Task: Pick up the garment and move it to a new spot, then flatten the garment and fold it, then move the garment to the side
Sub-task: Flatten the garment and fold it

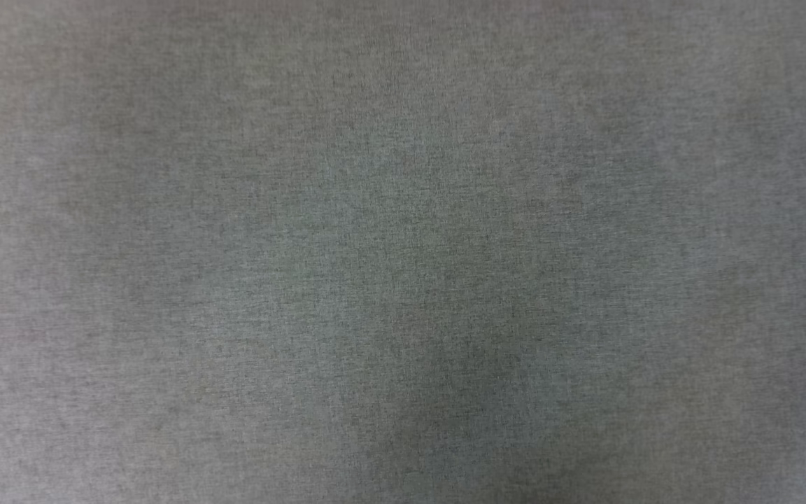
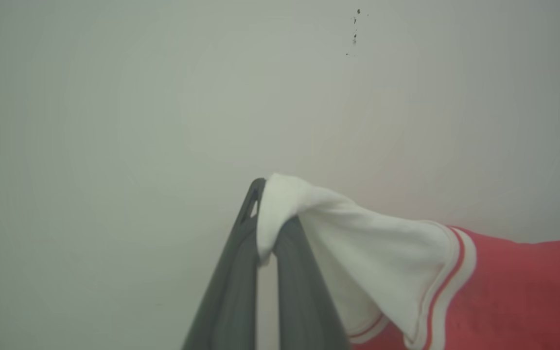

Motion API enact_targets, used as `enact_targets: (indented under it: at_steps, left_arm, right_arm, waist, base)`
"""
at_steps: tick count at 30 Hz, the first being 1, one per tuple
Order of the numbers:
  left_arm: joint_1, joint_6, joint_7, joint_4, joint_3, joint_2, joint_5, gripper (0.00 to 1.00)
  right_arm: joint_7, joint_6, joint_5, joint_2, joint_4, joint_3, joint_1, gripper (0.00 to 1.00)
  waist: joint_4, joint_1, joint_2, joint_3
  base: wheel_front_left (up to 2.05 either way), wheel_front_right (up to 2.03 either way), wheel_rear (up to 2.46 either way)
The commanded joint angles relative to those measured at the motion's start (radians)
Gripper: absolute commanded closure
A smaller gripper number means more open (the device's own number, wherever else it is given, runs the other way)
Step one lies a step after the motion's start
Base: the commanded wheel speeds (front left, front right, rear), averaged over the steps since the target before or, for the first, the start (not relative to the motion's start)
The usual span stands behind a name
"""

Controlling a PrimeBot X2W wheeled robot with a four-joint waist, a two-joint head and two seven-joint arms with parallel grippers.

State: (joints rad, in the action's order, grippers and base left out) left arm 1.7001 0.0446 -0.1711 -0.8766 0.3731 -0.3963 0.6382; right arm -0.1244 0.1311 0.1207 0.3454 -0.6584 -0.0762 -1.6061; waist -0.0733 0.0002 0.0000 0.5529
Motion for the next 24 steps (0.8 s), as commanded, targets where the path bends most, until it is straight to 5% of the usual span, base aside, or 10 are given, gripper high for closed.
enact_targets:
  at_steps: [1, 13, 24]
  left_arm:
    - [0.007, 0.006, -0.008, -0.012, 0.0, 0.002, 0.002, 1.0]
    - [-0.092, 0.071, -0.06, -0.168, 0.013, 0.037, 0.05, 1.0]
    - [-0.523, 0.086, -0.094, -0.101, 0.038, 0.042, 0.122, 1.0]
  right_arm:
    - [0.005, -0.001, 0.003, -0.005, -0.012, -0.007, -0.012, 1.0]
    - [0.067, -0.001, 0.099, -0.046, -0.151, -0.098, 0.07, 1.0]
    - [0.155, -0.001, 0.258, -0.045, -0.15, -0.185, 0.491, 1.0]
  waist:
    - [0.0, -0.0002, 0.0, 0.019]
    - [0.014, -0.0002, 0.0, 0.043]
    - [0.033, -0.0002, 0.0, -0.157]
  base:
    - [0.0, 0.0, 0.0]
    - [0.0, 0.0, 0.0]
    - [0.0, 0.0, 0.0]
